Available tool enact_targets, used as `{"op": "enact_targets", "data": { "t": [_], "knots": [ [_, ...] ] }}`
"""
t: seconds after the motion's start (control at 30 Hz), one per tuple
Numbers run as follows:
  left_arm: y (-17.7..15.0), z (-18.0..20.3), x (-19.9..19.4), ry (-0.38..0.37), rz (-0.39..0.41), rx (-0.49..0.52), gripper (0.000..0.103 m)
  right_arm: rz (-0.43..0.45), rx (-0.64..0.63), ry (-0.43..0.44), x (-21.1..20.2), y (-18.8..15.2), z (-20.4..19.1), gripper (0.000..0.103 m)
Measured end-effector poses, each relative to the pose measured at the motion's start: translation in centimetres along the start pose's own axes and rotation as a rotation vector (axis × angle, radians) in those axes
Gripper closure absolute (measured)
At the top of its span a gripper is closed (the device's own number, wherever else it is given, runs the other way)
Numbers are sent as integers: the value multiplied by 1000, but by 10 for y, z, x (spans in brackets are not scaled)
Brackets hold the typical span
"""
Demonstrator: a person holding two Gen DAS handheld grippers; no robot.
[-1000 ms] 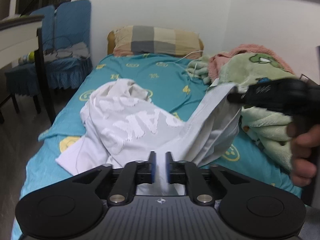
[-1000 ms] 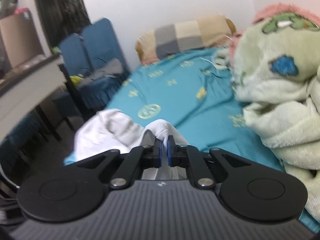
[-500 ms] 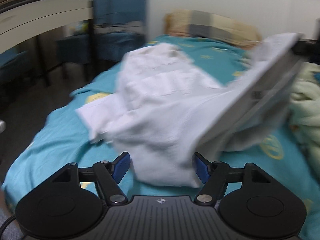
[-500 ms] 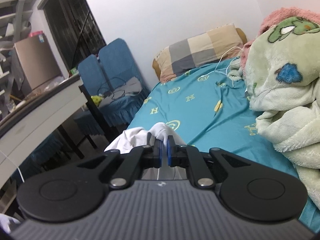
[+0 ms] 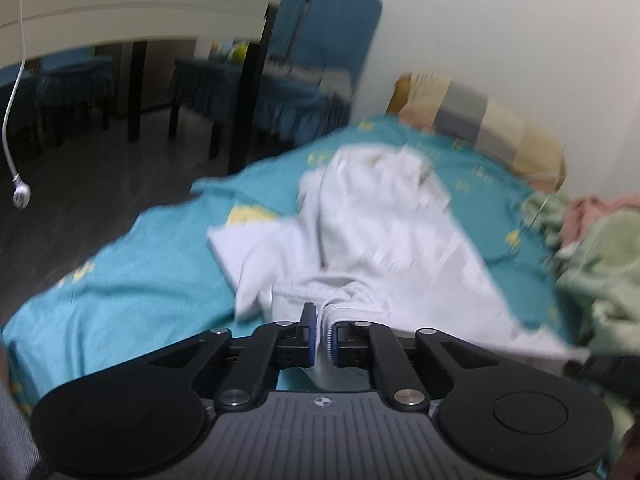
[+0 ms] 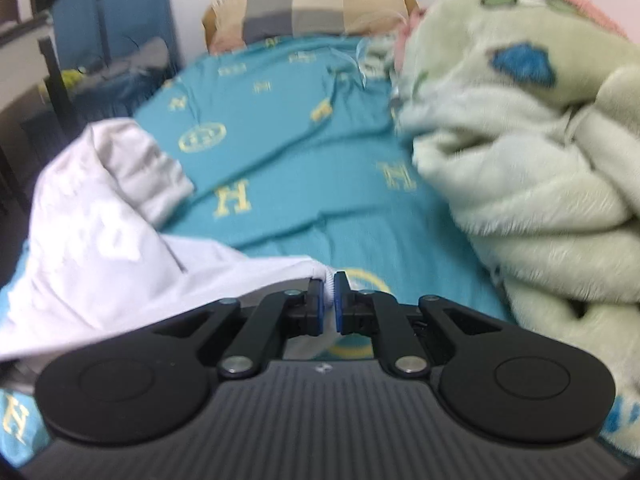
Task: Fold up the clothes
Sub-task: 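Lift the T-shirt high with both grippers and shake it out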
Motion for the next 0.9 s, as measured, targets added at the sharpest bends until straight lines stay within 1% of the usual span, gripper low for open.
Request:
{"op": "enact_targets", "data": {
  "t": [0.03, 0.07, 0.13, 0.2, 0.27, 0.3, 0.47, 0.57, 0.67, 0.77, 0.87, 0.9],
  "knots": [
    [6, 2, -5, -19, 29, 2, 96, 6, 24, -1, -2, 0, 3, 95],
    [14, 3, -12, -40, 61, 1, 96, 34, 59, 3, -8, 2, 7, 95],
    [32, 6, -26, -87, 131, 4, 96, 140, 116, -12, -32, 13, 13, 95],
    [60, 12, -45, -136, 211, 23, 99, 251, 160, -29, -66, 30, 14, 95],
    [96, 18, -71, -185, 312, 38, 100, 365, 189, -29, -107, 51, 10, 95],
    [117, 20, -84, -215, 355, 31, 100, 423, 197, -26, -129, 63, 7, 95],
    [231, 33, -159, -335, 503, 29, 100, 697, 221, 9, -250, 127, -6, 95],
    [293, 42, -210, -396, 550, 41, 100, 828, 232, 45, -329, 161, -7, 95],
    [344, 55, -269, -441, 601, 93, 100, 915, 260, 97, -404, 186, 0, 95],
    [379, 70, -327, -472, 650, 155, 100, 997, 264, 123, -475, 196, 10, 95],
    [404, 82, -375, -513, 663, 183, 100, 1073, 261, 134, -534, 198, 21, 95],
    [409, 87, -388, -516, 670, 194, 100, 1092, 260, 140, -550, 198, 25, 95]
  ]
}}
Point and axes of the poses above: each gripper's, at about its wrist camera, not at the fingertips, and x roughly the way its jaws point, z to its right, y to its top, the point moved 3 cm from there along x, roughly the way its jaws point, and after that the axes turned 10 degrees about -y, right-handed, at the moved point
